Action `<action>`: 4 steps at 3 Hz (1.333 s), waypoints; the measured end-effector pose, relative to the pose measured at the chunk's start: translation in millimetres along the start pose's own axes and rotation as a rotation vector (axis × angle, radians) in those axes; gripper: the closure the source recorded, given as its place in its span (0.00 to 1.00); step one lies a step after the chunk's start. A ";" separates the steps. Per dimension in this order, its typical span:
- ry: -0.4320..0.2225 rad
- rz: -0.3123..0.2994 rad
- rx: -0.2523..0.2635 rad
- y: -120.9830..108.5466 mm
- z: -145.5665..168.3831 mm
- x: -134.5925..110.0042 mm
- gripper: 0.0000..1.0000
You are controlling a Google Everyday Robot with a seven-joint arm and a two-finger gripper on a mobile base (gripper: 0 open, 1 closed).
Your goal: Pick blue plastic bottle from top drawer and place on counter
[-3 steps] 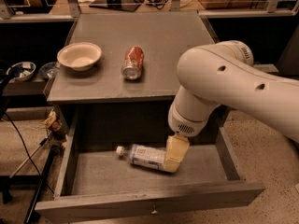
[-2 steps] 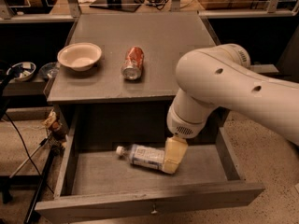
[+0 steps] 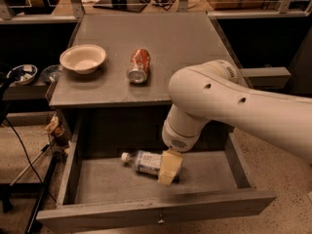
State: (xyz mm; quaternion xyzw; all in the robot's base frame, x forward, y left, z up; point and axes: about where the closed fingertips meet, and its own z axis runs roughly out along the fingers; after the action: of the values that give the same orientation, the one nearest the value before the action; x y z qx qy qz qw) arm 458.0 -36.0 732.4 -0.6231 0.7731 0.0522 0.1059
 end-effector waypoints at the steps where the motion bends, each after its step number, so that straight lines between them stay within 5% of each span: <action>1: 0.025 0.034 -0.004 -10.2 31.6 1.2 0.00; 2: 0.042 0.052 -0.029 -24.1 63.6 3.7 0.00; 4: 0.018 0.045 -0.071 -11.8 91.7 -7.3 0.00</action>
Offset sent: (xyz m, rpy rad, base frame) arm 0.0225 0.0052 -0.0518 -0.0345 0.0331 -0.0428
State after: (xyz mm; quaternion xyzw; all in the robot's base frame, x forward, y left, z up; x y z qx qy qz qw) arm 480.0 -12.1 645.6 -0.6094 0.7856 0.0764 0.0753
